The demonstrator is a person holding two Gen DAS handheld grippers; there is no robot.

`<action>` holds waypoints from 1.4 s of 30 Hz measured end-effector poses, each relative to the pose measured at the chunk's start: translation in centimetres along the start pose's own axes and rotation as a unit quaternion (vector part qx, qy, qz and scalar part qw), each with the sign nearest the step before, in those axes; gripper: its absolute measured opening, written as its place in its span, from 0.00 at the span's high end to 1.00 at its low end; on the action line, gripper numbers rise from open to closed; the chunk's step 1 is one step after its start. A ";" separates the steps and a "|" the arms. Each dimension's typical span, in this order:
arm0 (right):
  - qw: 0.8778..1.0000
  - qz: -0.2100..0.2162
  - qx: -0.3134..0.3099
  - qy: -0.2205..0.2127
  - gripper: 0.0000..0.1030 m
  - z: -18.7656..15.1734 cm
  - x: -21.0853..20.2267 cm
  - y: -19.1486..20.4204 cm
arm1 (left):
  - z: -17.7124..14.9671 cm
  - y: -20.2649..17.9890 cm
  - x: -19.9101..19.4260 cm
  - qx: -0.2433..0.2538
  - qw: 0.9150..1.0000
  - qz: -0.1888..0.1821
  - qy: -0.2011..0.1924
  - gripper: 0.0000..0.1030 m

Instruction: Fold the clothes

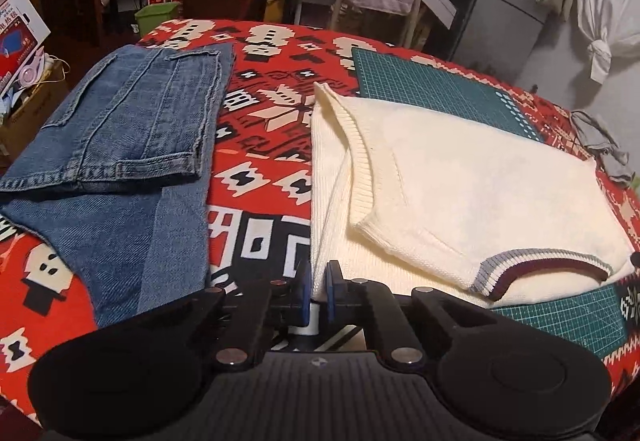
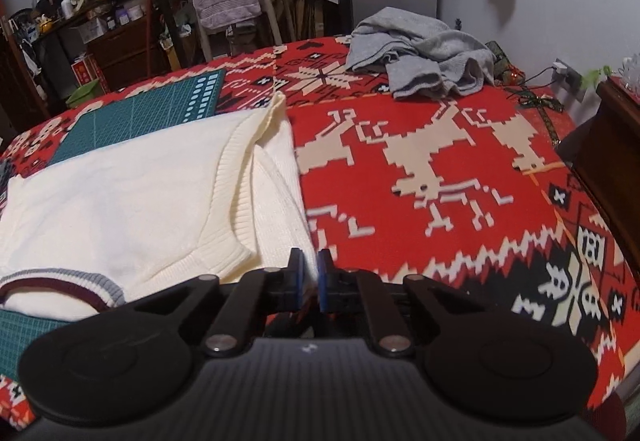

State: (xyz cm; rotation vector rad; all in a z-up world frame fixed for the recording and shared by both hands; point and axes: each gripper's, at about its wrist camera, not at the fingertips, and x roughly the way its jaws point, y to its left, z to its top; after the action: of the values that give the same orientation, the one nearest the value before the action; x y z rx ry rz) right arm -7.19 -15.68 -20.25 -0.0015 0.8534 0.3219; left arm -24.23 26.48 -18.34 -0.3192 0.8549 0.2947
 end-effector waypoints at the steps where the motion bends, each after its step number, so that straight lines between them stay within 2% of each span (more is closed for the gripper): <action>1: 1.000 0.001 0.000 0.001 0.93 -0.2 -0.3 -0.1 | -0.1 0.2 -0.1 -0.003 1.000 -0.001 0.000 0.92; 8: 1.000 -0.003 0.004 -0.001 0.93 -1.4 -1.9 -0.5 | -0.4 1.1 -0.9 -0.020 1.000 -0.011 0.014 0.92; 11: 1.000 -0.012 0.005 -0.008 0.90 -1.4 -2.9 -0.7 | -0.5 1.3 -1.6 -0.022 1.000 -0.006 0.018 0.87; 12: 1.000 -0.016 0.005 -0.011 0.84 -1.4 -3.2 -0.7 | -0.5 1.5 -2.0 -0.026 1.000 -0.004 0.014 0.84; 13: 1.000 -0.015 0.003 -0.013 0.80 -1.4 -3.7 -0.7 | -0.5 1.7 -2.4 -0.030 0.999 -0.005 0.009 0.77; 15: 1.000 -0.011 -0.004 -0.020 0.65 -1.4 -4.9 -0.5 | -0.5 2.0 -3.5 -0.041 0.999 -0.013 -0.003 0.67; 17: 0.999 -0.008 -0.011 -0.032 0.59 -1.4 -6.1 -0.1 | -0.5 1.8 -4.5 -0.043 0.999 -0.020 -0.016 0.66; 18: 0.999 -0.006 -0.013 -0.040 0.50 -1.4 -6.6 0.2 | -0.4 1.5 -4.9 -0.041 0.999 -0.024 -0.021 0.62; 19: 0.999 -0.003 -0.015 -0.047 0.43 -1.5 -7.2 0.5 | -0.3 1.1 -5.3 -0.038 0.999 -0.029 -0.025 0.53; 20: 0.998 -0.002 -0.013 -0.057 0.29 -1.5 -7.6 0.9 | -0.2 0.5 -5.7 -0.032 0.999 -0.033 -0.028 0.47; 21: 0.998 -0.003 -0.012 -0.070 0.16 -1.6 -8.1 1.4 | -0.1 -0.3 -5.9 -0.023 0.999 -0.037 -0.029 0.34; 22: 0.996 -0.005 -0.012 -0.083 0.11 -1.7 -8.5 2.0 | 0.0 -1.0 -6.1 -0.014 0.999 -0.041 -0.030 0.27; 23: 0.995 -0.007 -0.016 -0.095 0.02 -1.8 -8.8 2.6 | 0.1 -1.9 -6.3 -0.004 0.998 -0.046 -0.033 0.26; 25: 0.994 -0.005 -0.032 -0.103 0.01 -1.8 -8.9 4.0 | 0.0 -3.9 -6.6 0.017 0.998 -0.052 -0.043 0.15; 28: 0.993 0.005 -0.072 -0.095 0.00 -1.7 -8.4 6.2 | -0.2 -6.9 -6.5 0.047 0.995 -0.052 -0.066 0.09; 33: 0.984 0.000 -0.144 -0.107 0.00 -2.1 -7.0 10.0 | 0.0 -10.5 -4.0 0.063 0.994 -0.049 -0.081 0.09; 35: 0.982 0.003 -0.159 -0.101 0.00 -2.2 -6.1 11.1 | 0.1 -11.2 -2.3 0.062 0.995 -0.039 -0.068 0.09; 42: 0.987 0.012 -0.153 -0.054 0.00 -2.8 -1.5 11.8 | -0.3 -12.4 1.8 0.076 0.996 -0.020 -0.030 0.11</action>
State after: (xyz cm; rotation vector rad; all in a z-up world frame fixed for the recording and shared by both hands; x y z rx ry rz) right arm -13.48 -5.26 -19.50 -0.2569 0.6915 0.4696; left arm -18.56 15.25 -17.97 -0.1850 0.8049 0.1993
